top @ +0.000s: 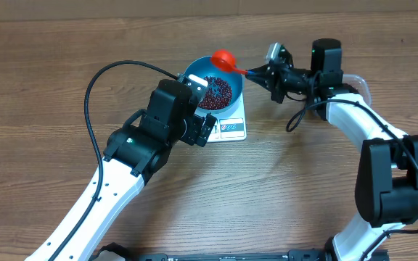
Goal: Scoop item into bowl and weigh 150g on scale
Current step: 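Carry the empty scoop right back to the bean tub, then lower the red scoop into the bean tub with the right gripper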
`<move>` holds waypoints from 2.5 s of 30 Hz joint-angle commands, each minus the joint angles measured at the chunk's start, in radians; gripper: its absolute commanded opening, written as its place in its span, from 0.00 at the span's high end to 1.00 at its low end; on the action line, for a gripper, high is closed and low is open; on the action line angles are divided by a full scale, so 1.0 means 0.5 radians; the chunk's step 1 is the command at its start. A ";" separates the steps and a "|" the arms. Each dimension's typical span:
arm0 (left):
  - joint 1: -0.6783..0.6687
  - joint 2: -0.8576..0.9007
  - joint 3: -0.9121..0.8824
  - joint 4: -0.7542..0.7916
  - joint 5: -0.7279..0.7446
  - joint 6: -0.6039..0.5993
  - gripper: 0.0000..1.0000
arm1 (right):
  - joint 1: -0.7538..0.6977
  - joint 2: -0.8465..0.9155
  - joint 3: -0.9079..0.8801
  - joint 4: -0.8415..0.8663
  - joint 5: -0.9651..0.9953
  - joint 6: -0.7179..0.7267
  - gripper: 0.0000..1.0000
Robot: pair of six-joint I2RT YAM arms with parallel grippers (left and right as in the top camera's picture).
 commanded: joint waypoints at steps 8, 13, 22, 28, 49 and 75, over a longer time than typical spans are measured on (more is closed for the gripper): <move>0.004 -0.038 0.005 0.000 0.018 0.017 0.01 | -0.118 -0.343 0.033 0.004 -0.064 0.663 0.96; 0.004 -0.038 0.005 0.000 0.018 0.017 0.01 | -0.179 -0.494 0.032 -0.076 -0.063 0.665 0.96; 0.004 -0.038 0.005 0.000 0.018 0.017 0.00 | -0.352 -0.787 0.032 -0.657 0.472 0.671 0.96; 0.004 -0.038 0.005 0.000 0.018 0.017 0.01 | -0.363 -0.964 0.032 -1.012 0.999 0.671 0.96; 0.004 -0.038 0.005 0.000 0.018 0.017 0.00 | -0.363 -0.890 0.015 -1.434 2.113 0.662 0.96; 0.004 -0.038 0.005 0.000 0.018 0.017 0.01 | -0.363 -0.525 0.014 -1.582 2.296 0.649 0.96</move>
